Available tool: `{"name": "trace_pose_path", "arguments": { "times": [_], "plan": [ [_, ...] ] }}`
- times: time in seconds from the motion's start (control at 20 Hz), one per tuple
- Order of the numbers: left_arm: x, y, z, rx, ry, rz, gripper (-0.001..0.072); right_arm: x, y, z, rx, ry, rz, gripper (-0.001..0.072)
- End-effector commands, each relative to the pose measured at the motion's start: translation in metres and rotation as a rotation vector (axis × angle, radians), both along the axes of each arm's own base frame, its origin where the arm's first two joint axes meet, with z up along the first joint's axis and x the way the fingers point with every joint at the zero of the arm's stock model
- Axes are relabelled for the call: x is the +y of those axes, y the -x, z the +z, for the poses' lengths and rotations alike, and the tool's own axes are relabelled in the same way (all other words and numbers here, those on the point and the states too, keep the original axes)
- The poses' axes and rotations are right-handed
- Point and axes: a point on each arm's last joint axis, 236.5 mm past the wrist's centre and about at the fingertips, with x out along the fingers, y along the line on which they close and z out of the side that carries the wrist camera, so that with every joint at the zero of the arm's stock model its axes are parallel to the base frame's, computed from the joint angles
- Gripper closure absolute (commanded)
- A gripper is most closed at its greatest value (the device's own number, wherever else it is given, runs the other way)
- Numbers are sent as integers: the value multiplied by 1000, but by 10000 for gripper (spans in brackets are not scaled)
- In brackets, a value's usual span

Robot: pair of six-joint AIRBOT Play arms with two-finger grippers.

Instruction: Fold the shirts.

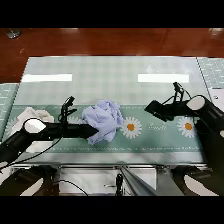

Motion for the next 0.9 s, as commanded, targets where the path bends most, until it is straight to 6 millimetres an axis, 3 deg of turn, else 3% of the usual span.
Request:
{"name": "trace_pose_path", "arguments": {
  "times": [0.0, 0.2, 0.3, 0.55, 0.65, 0.7, 0.85],
  "plan": [
    [-13, -5, 19, -65, 34, -75, 683, 49, -23, -8, 18, -105, 44, 89],
    [-3, -21, 30, -77, 48, -39, 683, 94, -33, -22, 85, -158, 142, 89],
    [2, -23, 31, -65, 53, -27, 683, 111, -19, -31, 157, -172, 225, 90],
    [8, -26, 31, -56, 56, -12, 683, 121, 23, -31, 256, -205, 417, 100],
    [8, -26, 31, -56, 56, -12, 683, 121, 25, -32, 259, -202, 426, 131],
    [8, -26, 31, -56, 56, -12, 682, 121, 22, -33, 255, -203, 417, 203],
    [8, -26, 31, -55, 57, -13, 683, 132, 17, -38, 260, -260, 386, 219]
  ]
}}
